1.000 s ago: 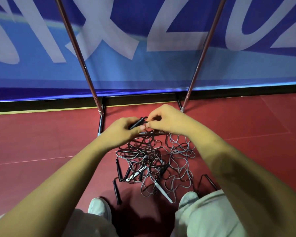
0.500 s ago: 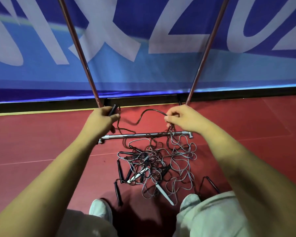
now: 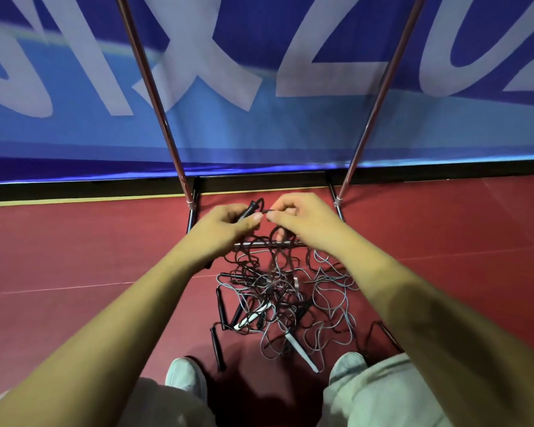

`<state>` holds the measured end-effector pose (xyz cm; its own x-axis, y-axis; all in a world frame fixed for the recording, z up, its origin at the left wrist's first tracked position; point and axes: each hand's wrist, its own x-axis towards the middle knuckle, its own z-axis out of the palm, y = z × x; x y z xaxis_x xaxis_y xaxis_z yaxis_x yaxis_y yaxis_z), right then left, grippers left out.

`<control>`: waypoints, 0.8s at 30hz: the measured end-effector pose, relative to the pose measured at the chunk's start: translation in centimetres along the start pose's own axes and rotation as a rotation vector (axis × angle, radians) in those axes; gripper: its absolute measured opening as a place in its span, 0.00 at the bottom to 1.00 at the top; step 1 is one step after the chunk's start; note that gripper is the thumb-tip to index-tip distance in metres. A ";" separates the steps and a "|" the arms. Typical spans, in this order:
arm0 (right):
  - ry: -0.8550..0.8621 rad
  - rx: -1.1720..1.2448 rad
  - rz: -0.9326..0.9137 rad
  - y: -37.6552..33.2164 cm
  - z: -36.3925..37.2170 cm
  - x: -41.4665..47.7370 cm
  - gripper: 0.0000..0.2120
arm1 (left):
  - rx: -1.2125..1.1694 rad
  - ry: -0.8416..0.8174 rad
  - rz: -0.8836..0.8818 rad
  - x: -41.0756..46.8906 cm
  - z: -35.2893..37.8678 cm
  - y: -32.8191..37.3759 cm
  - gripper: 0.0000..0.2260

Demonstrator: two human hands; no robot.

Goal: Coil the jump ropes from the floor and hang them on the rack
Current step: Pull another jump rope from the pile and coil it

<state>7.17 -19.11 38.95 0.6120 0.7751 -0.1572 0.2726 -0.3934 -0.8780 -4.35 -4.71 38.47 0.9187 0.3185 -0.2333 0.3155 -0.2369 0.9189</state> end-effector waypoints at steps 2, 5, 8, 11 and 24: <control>-0.086 -0.141 0.017 0.8 -0.5 0.1 0.06 | -0.008 0.105 -0.031 0.2 -0.2 -0.2 0.11; -0.149 -0.382 0.068 2.0 -1.5 0.4 0.09 | -0.178 0.246 -0.106 0.8 -1.0 -0.6 0.12; -0.158 -0.423 0.152 3.2 -2.9 0.5 0.13 | -0.239 0.359 -0.144 1.1 -2.2 -0.9 0.11; -0.164 -0.476 0.227 4.0 -3.5 0.5 0.11 | -0.208 0.451 -0.141 1.4 -2.6 -1.4 0.07; -0.076 -0.368 -0.106 1.1 -0.8 0.3 0.06 | 0.112 0.044 0.053 -0.3 0.2 0.1 0.06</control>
<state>8.21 -19.71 38.28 0.5130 0.8500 -0.1193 0.5883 -0.4494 -0.6722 -4.61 -5.01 38.53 0.9244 0.3420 -0.1687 0.2933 -0.3551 0.8876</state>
